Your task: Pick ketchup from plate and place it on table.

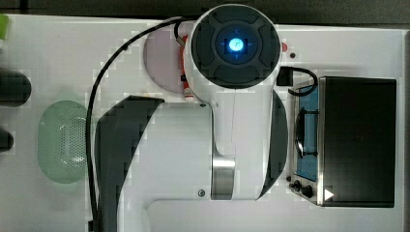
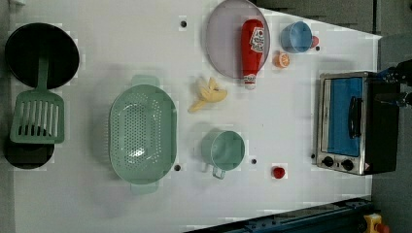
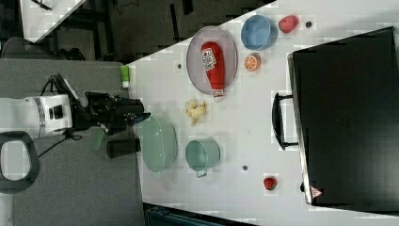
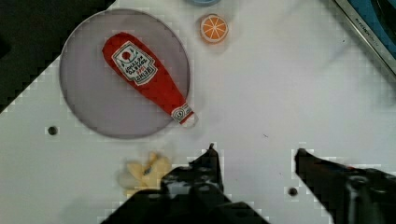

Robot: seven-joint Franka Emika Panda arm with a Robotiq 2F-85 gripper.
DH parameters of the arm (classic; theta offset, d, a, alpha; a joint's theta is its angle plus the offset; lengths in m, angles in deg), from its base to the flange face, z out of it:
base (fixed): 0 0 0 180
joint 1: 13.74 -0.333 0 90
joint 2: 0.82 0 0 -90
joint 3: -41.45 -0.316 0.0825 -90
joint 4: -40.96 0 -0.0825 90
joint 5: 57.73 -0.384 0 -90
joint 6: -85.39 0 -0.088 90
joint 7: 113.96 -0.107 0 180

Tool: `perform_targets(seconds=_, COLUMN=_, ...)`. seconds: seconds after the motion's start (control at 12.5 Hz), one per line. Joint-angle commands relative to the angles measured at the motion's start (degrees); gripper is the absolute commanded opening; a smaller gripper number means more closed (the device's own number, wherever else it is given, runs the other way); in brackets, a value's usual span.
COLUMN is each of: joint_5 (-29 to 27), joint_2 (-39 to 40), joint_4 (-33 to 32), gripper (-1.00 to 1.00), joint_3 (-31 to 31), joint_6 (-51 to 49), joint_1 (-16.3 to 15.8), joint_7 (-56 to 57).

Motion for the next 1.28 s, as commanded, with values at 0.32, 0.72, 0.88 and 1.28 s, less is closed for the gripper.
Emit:
perform_targets(seconds=0.32, joint_5=-1.87, joint_2=-4.03, joint_4=-6.48, gripper=1.00, joint_3=-2.60, joint_6=-1.68, joint_1=4.25, joint_7=0.86)
perform_targets(seconds=0.72, joint_5=-1.87, joint_2=6.10, joint_4=-6.31, gripper=1.00, joint_3=-4.30, joint_6=11.73, joint_1=3.15, joint_7=3.98)
perform_targets(seconds=0.88, joint_5=-1.87, joint_2=10.69, joint_4=-6.27, gripper=1.00, joint_3=-5.11, joint_6=17.77, joint_1=2.72, joint_7=7.37)
perform_targets(seconds=1.28, joint_5=-1.66, joint_2=21.84, joint_4=-5.33, gripper=1.00, joint_3=-5.44, joint_6=33.33, joint_1=1.63, joint_7=25.63)
